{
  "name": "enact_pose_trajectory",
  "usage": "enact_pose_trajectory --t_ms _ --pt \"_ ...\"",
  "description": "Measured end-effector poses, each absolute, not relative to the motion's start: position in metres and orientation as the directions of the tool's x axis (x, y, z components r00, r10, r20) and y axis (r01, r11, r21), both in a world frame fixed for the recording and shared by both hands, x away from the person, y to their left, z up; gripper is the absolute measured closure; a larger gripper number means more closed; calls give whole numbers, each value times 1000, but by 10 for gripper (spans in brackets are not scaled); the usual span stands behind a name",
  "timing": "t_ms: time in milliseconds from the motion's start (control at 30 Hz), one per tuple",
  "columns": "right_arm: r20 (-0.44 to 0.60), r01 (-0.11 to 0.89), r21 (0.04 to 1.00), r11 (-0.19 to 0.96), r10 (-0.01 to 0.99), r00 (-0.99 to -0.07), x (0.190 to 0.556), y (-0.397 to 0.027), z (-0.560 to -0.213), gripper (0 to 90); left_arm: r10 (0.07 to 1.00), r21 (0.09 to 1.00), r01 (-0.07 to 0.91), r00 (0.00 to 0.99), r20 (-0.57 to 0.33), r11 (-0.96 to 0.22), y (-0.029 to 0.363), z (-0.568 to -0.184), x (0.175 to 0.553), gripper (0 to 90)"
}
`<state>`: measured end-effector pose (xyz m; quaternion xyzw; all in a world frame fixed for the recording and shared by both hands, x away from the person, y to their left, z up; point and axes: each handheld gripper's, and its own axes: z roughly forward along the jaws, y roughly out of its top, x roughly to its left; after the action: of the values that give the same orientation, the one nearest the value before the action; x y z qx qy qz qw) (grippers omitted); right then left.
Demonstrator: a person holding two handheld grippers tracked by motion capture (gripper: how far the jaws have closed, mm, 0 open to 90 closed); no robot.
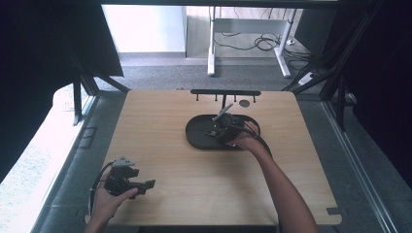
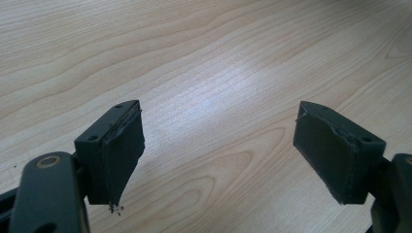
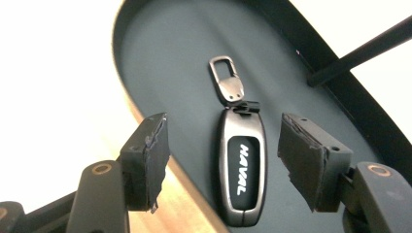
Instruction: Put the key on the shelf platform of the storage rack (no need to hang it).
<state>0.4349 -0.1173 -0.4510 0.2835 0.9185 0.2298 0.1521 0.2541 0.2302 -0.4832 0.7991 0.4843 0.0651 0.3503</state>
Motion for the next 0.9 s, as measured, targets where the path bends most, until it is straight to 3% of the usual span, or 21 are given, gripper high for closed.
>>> enact_pose_trajectory --t_ms 367,900 --pt "-118 418 568 709 573 -811 400 -133 -445 365 818 619 728 527 -230 -295 227 -484 254 189" --pt "-21 433 677 595 603 -797 338 -178 -470 367 817 613 729 531 -224 -305 224 -487 255 189"
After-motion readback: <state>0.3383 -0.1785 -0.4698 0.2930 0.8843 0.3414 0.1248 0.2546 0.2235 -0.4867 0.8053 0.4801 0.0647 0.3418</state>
